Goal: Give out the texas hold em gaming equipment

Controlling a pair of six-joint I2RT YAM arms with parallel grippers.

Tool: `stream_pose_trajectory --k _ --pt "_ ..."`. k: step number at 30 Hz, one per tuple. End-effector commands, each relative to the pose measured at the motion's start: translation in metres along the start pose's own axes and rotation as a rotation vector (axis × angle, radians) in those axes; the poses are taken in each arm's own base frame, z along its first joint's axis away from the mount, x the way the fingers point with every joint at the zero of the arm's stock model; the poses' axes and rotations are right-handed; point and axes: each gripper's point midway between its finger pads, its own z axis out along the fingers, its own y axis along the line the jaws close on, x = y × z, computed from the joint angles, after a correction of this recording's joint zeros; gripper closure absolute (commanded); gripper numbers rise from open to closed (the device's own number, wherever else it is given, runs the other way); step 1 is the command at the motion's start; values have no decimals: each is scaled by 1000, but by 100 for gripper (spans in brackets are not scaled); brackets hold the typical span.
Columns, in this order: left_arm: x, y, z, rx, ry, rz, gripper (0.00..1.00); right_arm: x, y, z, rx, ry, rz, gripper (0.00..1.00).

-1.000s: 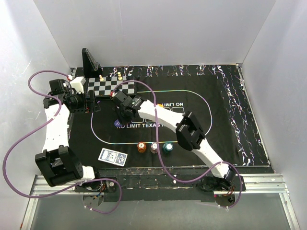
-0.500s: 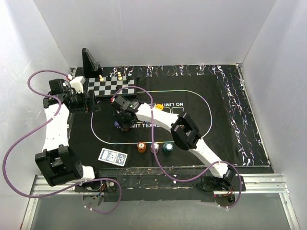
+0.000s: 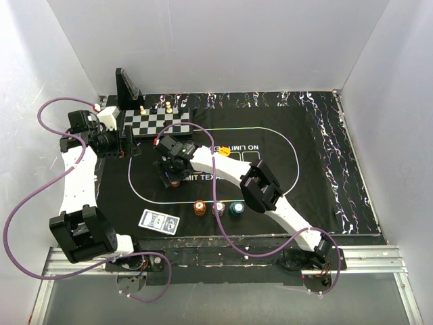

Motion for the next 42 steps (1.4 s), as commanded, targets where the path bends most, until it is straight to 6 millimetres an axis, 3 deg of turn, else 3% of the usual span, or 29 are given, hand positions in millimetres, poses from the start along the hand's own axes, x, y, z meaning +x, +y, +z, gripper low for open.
stream_pose_trajectory --k 1,8,12,15,20,23,34,42 --pt "-14 1 -12 -19 -44 13 2 -29 6 -40 7 -96 -28 20" --pt "-15 2 -18 -35 -48 5 2 -50 7 -99 25 -189 -43 13" --pt "-14 3 -22 -42 -43 11 2 -28 1 -132 39 -160 -59 12" --pt "-13 2 -24 -44 -44 14 2 9 -3 -141 47 -105 -83 11" --pt "-13 1 -24 -35 -44 8 2 68 -5 -141 32 -11 -97 10" --pt "-13 1 -24 -32 -43 0 2 85 -4 -135 29 18 -96 9" --pt "-15 -3 -28 -28 -47 0 2 101 -1 -101 38 75 -114 8" --pt "-15 -3 -27 -26 -46 -1 2 110 -4 -84 43 109 -105 22"
